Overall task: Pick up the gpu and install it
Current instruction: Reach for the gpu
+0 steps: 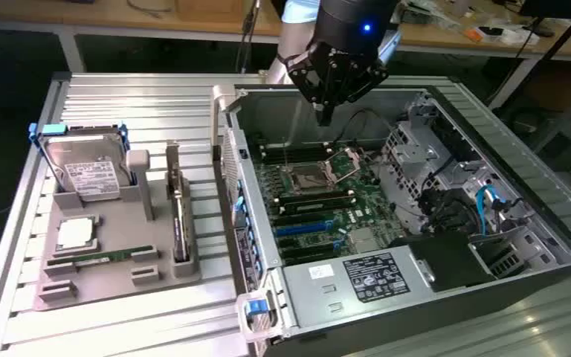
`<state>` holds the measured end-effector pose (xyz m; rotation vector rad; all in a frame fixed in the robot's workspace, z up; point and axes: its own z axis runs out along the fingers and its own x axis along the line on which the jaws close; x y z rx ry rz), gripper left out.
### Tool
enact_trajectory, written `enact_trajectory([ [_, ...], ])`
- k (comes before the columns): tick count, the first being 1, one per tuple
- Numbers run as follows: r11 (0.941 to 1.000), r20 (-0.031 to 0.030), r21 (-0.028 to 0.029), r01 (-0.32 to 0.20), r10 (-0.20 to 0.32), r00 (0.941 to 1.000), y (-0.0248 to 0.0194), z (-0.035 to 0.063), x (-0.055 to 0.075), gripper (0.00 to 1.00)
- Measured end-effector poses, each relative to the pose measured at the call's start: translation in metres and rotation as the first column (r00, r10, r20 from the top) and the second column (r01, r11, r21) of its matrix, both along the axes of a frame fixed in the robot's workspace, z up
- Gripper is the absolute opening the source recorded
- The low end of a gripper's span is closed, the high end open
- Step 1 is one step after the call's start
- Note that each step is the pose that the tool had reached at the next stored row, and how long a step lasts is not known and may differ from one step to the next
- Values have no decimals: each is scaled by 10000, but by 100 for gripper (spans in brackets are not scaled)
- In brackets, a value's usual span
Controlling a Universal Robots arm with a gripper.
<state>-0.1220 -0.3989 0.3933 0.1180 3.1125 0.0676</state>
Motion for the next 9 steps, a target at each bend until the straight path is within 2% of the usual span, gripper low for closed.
enact_trajectory([
  [9, 10000, -1, -2, -1, 1, 10000, 1, 0, -238, 11],
])
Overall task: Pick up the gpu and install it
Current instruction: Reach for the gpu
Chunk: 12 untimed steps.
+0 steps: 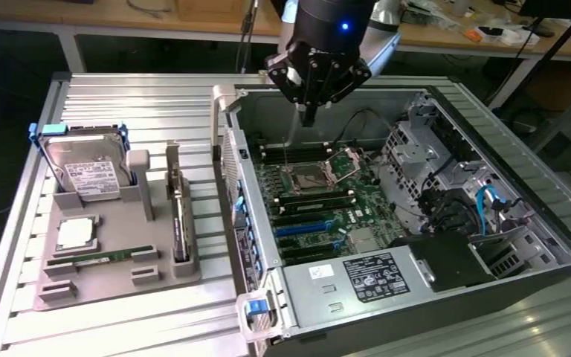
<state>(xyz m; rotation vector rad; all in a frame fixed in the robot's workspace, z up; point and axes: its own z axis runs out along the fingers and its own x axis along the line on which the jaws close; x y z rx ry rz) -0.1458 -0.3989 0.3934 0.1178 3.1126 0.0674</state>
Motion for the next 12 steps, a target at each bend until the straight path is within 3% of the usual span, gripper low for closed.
enact_trajectory([
  [12, 10000, 0, 1, 1, -1, 10000, 3, -1, -273, 11],
])
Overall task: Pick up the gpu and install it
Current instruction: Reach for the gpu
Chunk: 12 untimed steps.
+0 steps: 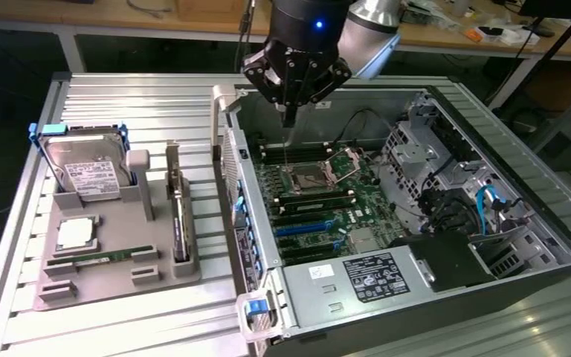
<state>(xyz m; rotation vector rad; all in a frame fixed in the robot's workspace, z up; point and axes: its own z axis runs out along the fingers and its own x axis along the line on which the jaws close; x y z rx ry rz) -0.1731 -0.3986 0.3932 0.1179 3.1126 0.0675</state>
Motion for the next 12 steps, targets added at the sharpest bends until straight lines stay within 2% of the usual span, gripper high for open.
enact_trajectory([
  [10, 10000, 0, 0, 1, -1, 10000, 8, -14, -373, 11],
  [12, 10000, 1, 1, 1, -1, 10000, 11, -21, -544, 11],
])
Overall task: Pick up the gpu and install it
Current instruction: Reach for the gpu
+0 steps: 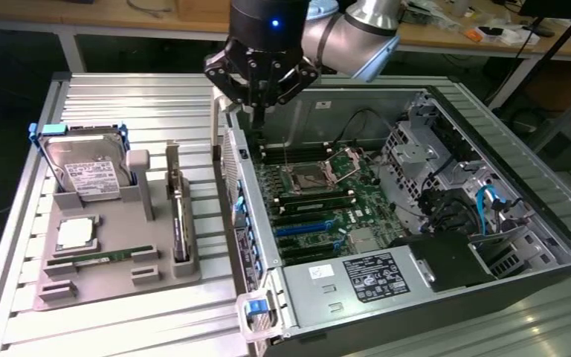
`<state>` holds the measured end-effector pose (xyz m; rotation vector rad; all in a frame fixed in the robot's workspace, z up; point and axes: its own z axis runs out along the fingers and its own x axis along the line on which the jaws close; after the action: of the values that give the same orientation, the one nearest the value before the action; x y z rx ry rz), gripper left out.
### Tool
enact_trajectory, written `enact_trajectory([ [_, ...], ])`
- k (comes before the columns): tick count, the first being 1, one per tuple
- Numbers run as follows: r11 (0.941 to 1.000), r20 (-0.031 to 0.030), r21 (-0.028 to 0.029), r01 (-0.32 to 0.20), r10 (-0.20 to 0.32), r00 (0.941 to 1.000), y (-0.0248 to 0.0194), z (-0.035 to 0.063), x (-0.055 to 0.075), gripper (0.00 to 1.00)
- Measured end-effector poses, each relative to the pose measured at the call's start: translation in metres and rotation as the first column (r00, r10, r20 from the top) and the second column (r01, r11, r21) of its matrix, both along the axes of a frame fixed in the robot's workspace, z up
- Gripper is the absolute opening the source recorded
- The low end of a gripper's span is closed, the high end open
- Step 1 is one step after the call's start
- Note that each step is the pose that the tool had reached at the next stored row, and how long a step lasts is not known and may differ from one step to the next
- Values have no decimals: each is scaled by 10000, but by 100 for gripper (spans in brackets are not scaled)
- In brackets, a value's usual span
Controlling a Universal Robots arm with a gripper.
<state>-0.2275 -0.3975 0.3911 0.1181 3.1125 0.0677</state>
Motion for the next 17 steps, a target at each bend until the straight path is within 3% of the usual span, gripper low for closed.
enact_trajectory([
  [10, 10000, -4, 0, -1, 1, 10000, 3, -16, -465, 11],
  [17, 10000, -12, 0, 0, 0, 10000, 9, -31, -857, 11],
])
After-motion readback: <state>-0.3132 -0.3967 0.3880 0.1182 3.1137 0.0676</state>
